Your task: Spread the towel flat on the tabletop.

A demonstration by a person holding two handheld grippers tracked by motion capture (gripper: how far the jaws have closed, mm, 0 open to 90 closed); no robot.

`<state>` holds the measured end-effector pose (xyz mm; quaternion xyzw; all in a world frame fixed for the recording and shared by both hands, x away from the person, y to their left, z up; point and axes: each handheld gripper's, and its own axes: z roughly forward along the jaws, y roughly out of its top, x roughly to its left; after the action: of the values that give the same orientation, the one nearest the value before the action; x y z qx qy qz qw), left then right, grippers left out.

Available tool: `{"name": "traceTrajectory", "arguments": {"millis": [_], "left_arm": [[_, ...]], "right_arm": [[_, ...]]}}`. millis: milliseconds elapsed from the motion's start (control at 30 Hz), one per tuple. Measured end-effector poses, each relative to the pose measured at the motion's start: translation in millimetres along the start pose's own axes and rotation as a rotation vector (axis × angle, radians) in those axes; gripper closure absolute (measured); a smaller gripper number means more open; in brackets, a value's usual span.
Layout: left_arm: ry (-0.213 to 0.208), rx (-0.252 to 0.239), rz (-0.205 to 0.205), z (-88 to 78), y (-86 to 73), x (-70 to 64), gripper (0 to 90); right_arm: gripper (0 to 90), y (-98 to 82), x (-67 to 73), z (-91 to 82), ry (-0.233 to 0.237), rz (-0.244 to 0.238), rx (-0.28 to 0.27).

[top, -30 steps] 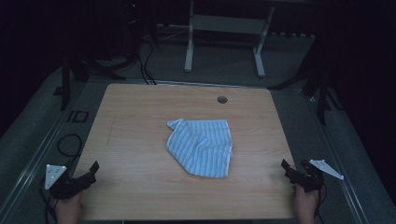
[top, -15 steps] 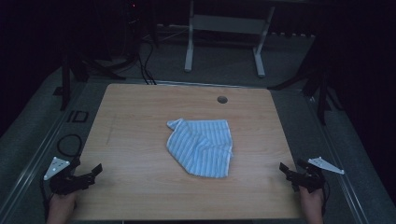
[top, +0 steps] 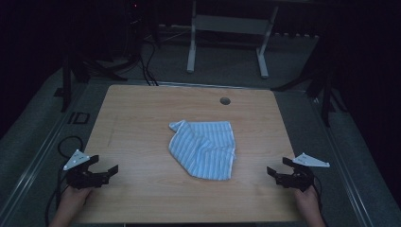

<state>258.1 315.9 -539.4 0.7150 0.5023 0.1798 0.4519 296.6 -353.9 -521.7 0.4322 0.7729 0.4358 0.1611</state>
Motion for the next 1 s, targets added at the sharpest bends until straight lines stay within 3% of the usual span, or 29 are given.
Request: {"name": "traceTrajectory", "arguments": {"millis": [67, 200, 267, 400, 433, 633, 933, 1000], "left_arm": [[-0.010, 0.021, 0.029, 6.6, 4.4, -4.2, 3.3], [-0.045, 0.044, 0.048, 20.2, 12.1, -12.1, 3.2], [-0.062, 0.050, 0.064, 25.9, 16.0, -15.5, 3.3], [-0.088, 0.075, 0.090, 34.4, 22.8, -21.4, 5.8], [-0.094, 0.105, 0.112, 40.0, 27.3, -25.3, 6.1], [-0.144, 0.130, 0.154, 55.7, 37.7, -35.6, 12.0], [-0.212, 0.169, 0.224, 86.2, 46.8, -51.1, 16.4], [-0.217, 0.182, 0.251, 94.2, 49.4, -54.9, 17.0]], "right_arm": [[13.9, 3.5, 3.8, 3.3, 0.051, 0.002, 0.007], [12.4, 10.6, 15.7, 17.1, 0.157, -0.020, 0.084], [12.1, 11.5, 22.1, 23.0, 0.211, -0.029, 0.087], [12.0, 13.4, 35.1, 33.5, 0.207, -0.061, 0.112], [12.5, 13.8, 43.1, 39.9, 0.215, -0.082, 0.122], [17.3, 16.1, 63.0, 55.2, 0.250, -0.133, 0.144], [24.9, 23.1, 79.5, 72.0, 0.300, -0.182, 0.170], [31.4, 25.0, 81.5, 74.6, 0.315, -0.187, 0.171]]}}
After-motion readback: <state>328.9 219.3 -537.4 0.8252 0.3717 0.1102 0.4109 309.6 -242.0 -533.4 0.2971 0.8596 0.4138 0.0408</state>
